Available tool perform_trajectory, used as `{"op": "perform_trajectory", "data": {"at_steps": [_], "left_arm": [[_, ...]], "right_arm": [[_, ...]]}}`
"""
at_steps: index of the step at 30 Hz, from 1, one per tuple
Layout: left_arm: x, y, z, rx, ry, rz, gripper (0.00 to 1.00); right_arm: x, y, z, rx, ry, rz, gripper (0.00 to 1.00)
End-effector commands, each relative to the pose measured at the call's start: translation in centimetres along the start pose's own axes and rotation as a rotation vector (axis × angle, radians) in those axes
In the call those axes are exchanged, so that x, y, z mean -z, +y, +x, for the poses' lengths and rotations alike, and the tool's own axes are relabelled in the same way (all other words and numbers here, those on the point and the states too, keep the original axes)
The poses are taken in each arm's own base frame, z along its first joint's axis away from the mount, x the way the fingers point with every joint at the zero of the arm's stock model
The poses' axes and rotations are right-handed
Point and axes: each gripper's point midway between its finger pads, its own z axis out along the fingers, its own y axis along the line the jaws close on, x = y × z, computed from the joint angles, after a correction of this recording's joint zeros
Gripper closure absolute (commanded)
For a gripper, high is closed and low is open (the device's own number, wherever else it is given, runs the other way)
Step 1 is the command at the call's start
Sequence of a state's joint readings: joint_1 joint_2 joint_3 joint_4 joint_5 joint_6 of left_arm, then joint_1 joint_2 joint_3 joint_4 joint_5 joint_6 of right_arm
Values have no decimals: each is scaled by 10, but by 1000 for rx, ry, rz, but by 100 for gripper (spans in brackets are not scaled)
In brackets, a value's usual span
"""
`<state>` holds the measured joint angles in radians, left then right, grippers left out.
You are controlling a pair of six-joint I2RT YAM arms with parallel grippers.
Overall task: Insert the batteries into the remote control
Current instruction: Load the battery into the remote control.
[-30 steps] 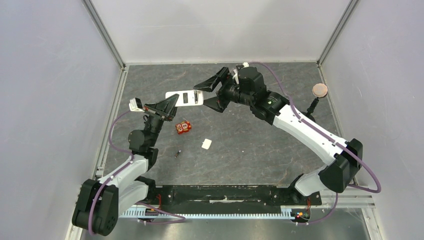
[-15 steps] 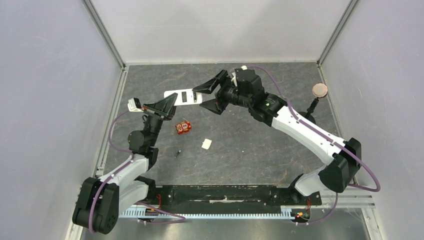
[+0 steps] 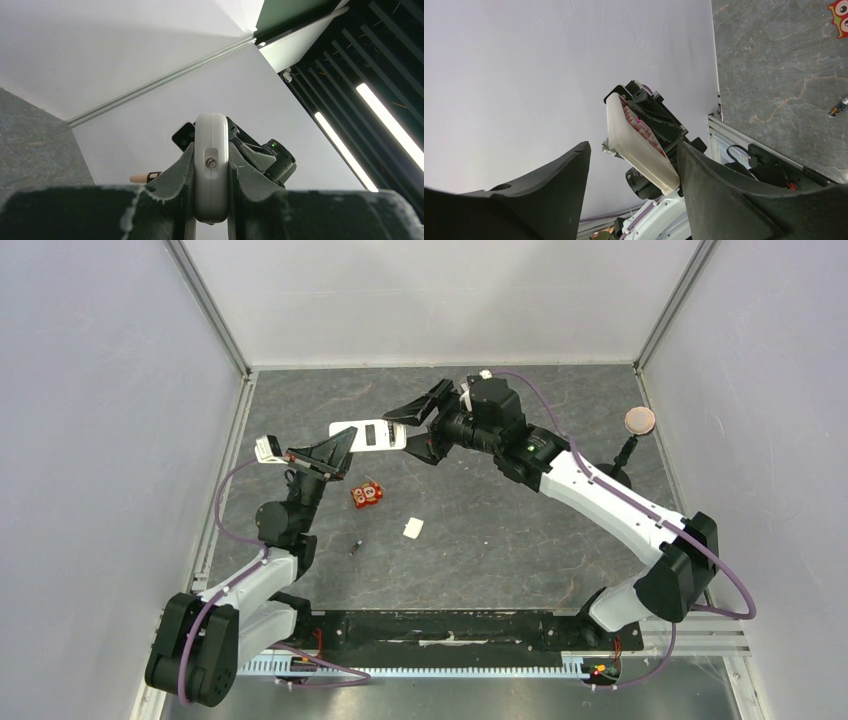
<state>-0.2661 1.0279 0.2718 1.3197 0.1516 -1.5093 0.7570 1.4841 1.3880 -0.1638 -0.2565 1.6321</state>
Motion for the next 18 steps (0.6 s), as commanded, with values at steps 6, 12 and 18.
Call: {"op": "perform_trajectory", "data": {"at_steps": [6, 12, 18], "left_arm": [[0, -22, -1, -84, -8, 97, 98], [0, -21, -2, -74, -14, 95, 98], [-2, -21, -7, -22, -43, 86, 98]], "right_arm": [[-2, 15, 4, -9, 21, -66, 42], [-4, 13, 4, -10, 28, -65, 47], [-6, 7, 6, -11, 37, -49, 48]]}}
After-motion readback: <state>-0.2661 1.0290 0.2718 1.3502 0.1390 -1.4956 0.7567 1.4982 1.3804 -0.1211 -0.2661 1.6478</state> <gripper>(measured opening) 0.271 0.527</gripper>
